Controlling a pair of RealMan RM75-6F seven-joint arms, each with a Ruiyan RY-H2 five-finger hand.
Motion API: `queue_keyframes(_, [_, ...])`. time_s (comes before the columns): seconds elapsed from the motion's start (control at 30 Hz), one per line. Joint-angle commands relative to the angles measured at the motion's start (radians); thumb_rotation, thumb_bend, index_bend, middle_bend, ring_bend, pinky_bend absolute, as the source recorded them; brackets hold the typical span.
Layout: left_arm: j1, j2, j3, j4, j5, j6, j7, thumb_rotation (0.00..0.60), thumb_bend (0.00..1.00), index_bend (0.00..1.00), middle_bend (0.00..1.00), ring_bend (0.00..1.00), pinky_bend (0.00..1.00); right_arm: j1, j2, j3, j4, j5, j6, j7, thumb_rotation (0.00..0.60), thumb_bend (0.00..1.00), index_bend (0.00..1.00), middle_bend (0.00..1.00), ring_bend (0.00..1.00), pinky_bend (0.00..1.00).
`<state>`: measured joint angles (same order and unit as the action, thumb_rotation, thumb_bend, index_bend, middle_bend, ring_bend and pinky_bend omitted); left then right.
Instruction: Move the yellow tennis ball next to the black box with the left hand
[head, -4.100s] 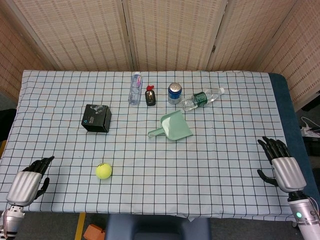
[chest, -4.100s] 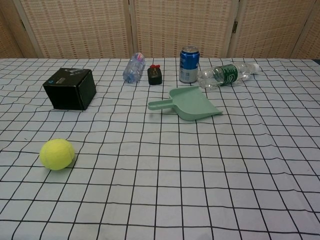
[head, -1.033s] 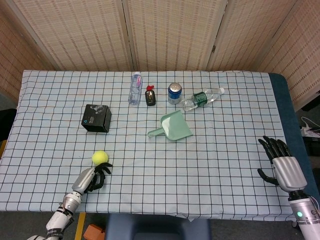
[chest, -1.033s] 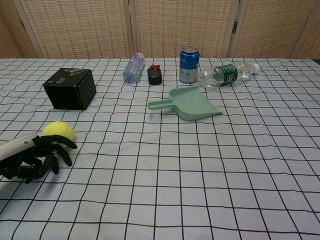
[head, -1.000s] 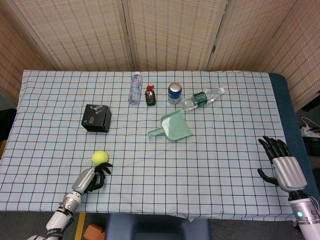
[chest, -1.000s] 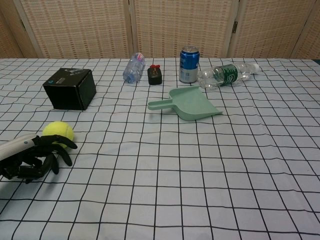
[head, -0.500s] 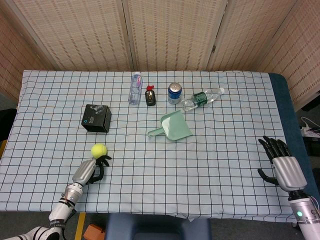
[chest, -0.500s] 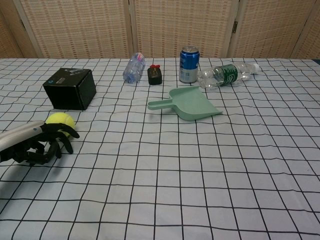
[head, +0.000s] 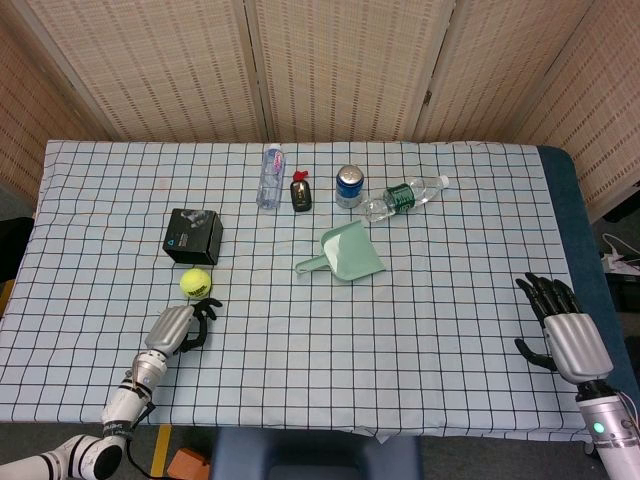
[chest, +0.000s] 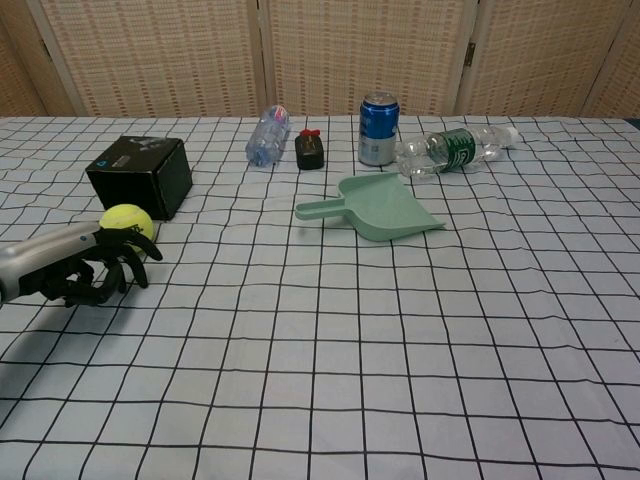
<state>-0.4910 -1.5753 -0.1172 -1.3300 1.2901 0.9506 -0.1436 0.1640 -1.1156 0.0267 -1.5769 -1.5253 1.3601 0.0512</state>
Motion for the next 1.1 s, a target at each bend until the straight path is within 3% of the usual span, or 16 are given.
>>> queue_keyframes(0.03, [-0.014, -0.007, -0.01, 0.014, -0.006, -0.003, 0.022, 0.6, 0.73, 0.28, 0.38, 0.4, 0.71, 0.001, 0.0, -0.001, 0.0, 0.0, -0.002, -0.001, 0.6, 0.21, 0.02, 0.0, 0.0, 0.02])
queue_keyframes(0.7, [-0.1, -0.042, -0.045, 0.108, -0.071, -0.023, 0.264, 0.6, 0.71, 0.28, 0.37, 0.4, 0.69, 0.002, 0.001, -0.006, 0.0, -0.002, -0.008, 0.002, 0.6, 0.21, 0.02, 0.0, 0.0, 0.02])
queue_keyframes(0.9, [-0.126, -0.041, -0.044, 0.139, -0.091, -0.033, 0.36, 0.6, 0.55, 0.25, 0.35, 0.38, 0.65, 0.002, 0.001, -0.006, 0.0, -0.001, -0.01, 0.001, 0.6, 0.21, 0.02, 0.0, 0.0, 0.02])
queue_keyframes(1.1, [-0.146, -0.014, -0.048, 0.114, -0.139, -0.077, 0.404, 0.6, 0.47, 0.13, 0.2, 0.22, 0.49, 0.003, -0.001, -0.006, 0.001, 0.001, -0.013, 0.0, 0.6, 0.21, 0.02, 0.0, 0.0, 0.02])
